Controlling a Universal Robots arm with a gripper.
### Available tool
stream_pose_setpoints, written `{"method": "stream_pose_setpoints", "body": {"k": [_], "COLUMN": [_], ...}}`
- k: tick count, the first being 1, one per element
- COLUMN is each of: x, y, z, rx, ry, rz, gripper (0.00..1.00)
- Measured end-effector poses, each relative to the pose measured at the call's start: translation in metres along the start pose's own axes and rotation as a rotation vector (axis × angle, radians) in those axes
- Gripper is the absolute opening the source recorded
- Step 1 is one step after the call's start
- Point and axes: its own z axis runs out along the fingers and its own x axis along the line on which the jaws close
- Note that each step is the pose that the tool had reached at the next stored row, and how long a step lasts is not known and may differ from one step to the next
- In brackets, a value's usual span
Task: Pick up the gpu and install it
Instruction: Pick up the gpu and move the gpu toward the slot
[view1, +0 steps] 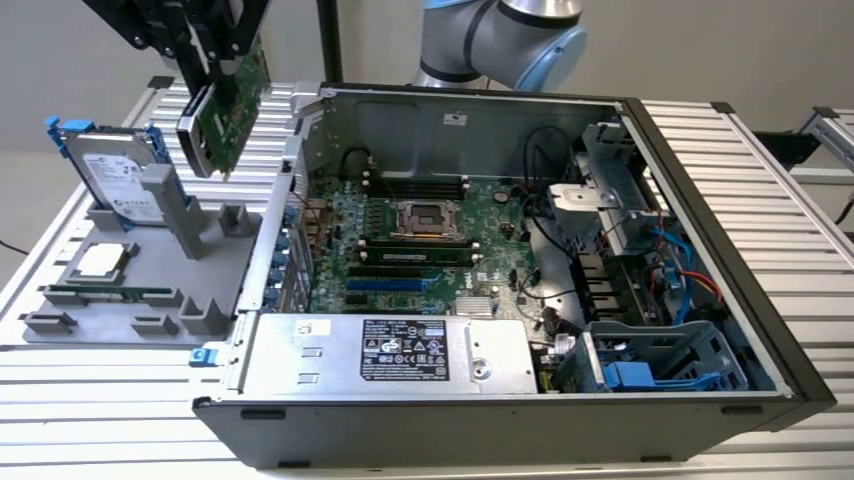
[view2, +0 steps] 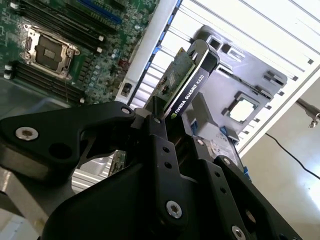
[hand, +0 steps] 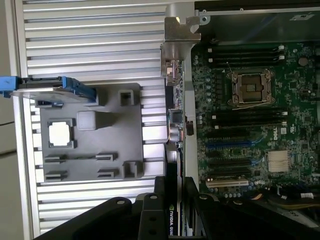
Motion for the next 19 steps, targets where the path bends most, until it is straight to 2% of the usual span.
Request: {"method": "stream_pose_setpoints", "body": {"k": [19], "x": [-0.0249], "y": [0.0019], "z": [0.0007], "rx": [-0.0001], "ry": [-0.0001], "rz": [0.0], "gripper": [0.0]}}
